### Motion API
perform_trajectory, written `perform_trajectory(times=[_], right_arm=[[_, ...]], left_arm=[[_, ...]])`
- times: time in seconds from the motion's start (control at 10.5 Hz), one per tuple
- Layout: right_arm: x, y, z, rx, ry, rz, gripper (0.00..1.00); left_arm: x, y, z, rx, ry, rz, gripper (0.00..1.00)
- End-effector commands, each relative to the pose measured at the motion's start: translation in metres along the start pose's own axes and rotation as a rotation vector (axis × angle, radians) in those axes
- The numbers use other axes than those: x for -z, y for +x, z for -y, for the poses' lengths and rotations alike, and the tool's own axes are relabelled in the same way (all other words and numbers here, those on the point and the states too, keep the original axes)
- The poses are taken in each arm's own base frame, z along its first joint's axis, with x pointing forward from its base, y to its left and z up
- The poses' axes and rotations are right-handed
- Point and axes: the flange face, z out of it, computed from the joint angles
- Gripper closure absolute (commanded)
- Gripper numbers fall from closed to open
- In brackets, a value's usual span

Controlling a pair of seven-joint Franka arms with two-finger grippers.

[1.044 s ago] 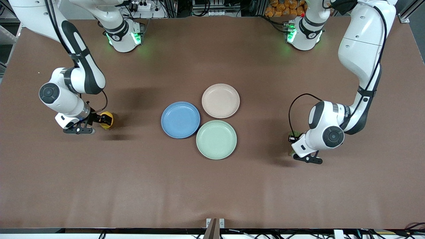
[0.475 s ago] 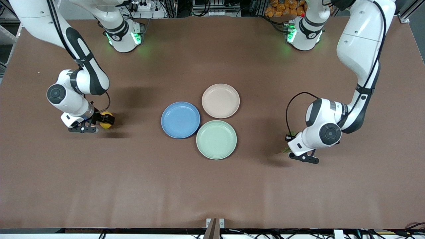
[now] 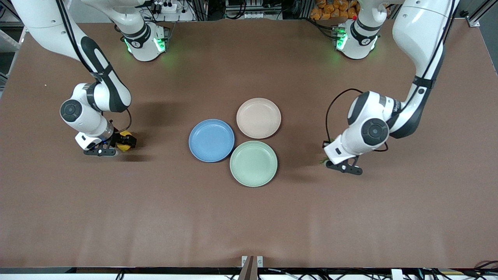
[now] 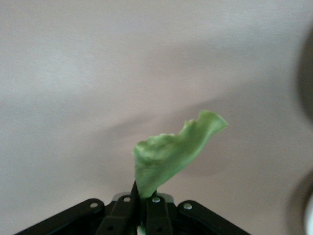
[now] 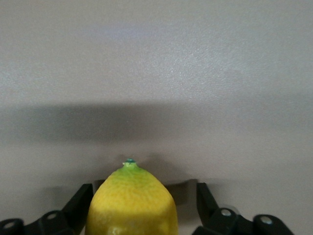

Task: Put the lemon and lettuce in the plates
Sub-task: 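Carry the lettuce to the beige plate while the right gripper carries the lemon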

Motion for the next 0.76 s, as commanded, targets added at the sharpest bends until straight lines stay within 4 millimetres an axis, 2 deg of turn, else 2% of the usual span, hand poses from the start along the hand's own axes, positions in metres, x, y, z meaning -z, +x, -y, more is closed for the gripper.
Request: perform_trajectory(times=[0.0,0.28,0.47,0.66], right_arm=[[-0.002,-0.002,0.001,-0.003,0.009,-0.006,0.3],[0.002,-0.001,0.004,0.001,0.01,-0.005,0.53],[0.013,0.004,0.004,0.002,0.012,-0.008,0.58],[0.034,0.012,0.008,0.007,0.018,0.019,0.58]], left_arm=[[0.005,-0.015,-0.042,0.07,-0.006,0.003,1.0],[0.005,-0.032,-0.11,0.127,-0.014,0.007,1.0],[0.002,-0.047,-0.161,0.178,-0.008,0.006,1.0],[-0.005,-0.065,-0.207,0.22,0.001,0.008,1.0]])
